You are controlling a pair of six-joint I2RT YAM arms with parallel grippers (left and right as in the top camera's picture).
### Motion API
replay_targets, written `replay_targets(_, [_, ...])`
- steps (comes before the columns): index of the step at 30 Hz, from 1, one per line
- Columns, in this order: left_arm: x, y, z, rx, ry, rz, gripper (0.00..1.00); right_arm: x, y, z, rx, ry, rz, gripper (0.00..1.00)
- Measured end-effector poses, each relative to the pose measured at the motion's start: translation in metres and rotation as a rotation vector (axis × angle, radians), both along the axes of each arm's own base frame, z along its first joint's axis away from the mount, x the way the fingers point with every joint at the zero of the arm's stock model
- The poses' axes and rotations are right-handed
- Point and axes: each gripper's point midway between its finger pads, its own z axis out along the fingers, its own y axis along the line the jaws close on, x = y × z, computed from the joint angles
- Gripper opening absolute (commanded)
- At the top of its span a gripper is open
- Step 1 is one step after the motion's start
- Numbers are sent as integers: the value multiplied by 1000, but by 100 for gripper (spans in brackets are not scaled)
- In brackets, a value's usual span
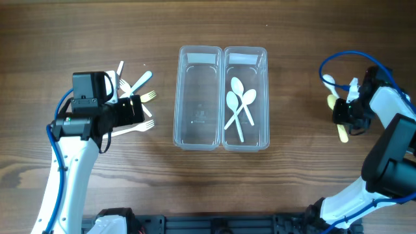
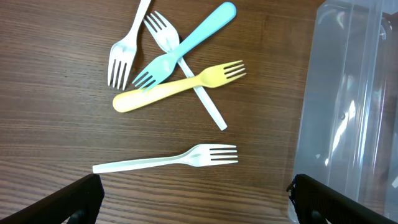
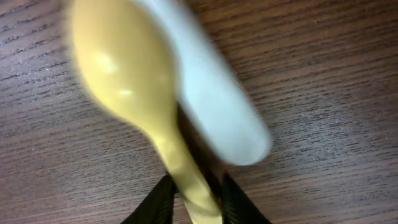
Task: Pack container
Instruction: 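Grasp the yellow spoon by its handle with the right gripper, then place the yellow spoon into the right tray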
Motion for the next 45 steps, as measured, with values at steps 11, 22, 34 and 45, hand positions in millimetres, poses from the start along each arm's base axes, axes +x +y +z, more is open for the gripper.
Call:
replay_targets(11, [0,0,0,0,0,0,100,14,35,5,59,4,-12,7])
replay_targets(22, [0,0,0,0,0,0,100,63,228,235,230,-661,440,6])
replay_targets(34, [0,0,0,0,0,0,100,64,306,139,294,-494,517,56])
replay_targets(45, [0,0,0,0,0,0,100,89,-27,176,-212,-615,-136,57])
